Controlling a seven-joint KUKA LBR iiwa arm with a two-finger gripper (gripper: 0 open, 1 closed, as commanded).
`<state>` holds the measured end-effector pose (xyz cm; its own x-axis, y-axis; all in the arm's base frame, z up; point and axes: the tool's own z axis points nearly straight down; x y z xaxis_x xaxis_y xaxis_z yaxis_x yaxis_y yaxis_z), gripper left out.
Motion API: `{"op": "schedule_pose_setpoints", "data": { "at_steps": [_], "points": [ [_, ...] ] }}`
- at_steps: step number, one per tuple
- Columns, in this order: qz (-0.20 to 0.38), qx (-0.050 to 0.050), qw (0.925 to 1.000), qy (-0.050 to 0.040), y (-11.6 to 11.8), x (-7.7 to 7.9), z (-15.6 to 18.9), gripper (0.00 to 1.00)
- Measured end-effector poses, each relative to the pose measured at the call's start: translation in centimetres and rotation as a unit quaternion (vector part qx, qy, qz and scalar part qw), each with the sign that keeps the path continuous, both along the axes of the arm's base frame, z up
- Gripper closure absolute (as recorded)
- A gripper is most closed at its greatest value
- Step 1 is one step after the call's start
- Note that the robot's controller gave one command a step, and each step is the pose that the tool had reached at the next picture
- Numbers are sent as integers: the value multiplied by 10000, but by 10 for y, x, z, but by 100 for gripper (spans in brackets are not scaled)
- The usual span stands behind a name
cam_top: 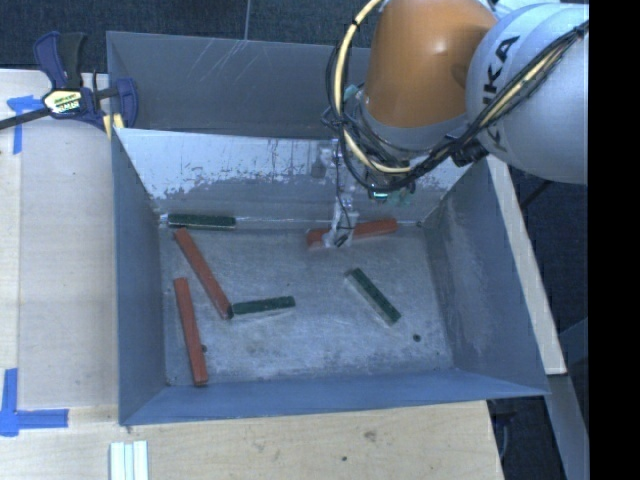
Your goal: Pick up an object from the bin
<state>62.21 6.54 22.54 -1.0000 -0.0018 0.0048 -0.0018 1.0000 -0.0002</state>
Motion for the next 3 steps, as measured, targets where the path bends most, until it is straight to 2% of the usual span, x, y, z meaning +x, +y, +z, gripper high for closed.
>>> {"op": "schedule_pose_setpoints", "data": {
  "at_steps": [1, 2, 3],
  "points": [
    [1366, 6, 9906, -7, 20, -60, -159, 0],
    [1347, 4, 9909, -47, 20, -57, -154, 100],
    [2769, 4, 9609, -79, 30, -86, 35, 100]
  ]
}}
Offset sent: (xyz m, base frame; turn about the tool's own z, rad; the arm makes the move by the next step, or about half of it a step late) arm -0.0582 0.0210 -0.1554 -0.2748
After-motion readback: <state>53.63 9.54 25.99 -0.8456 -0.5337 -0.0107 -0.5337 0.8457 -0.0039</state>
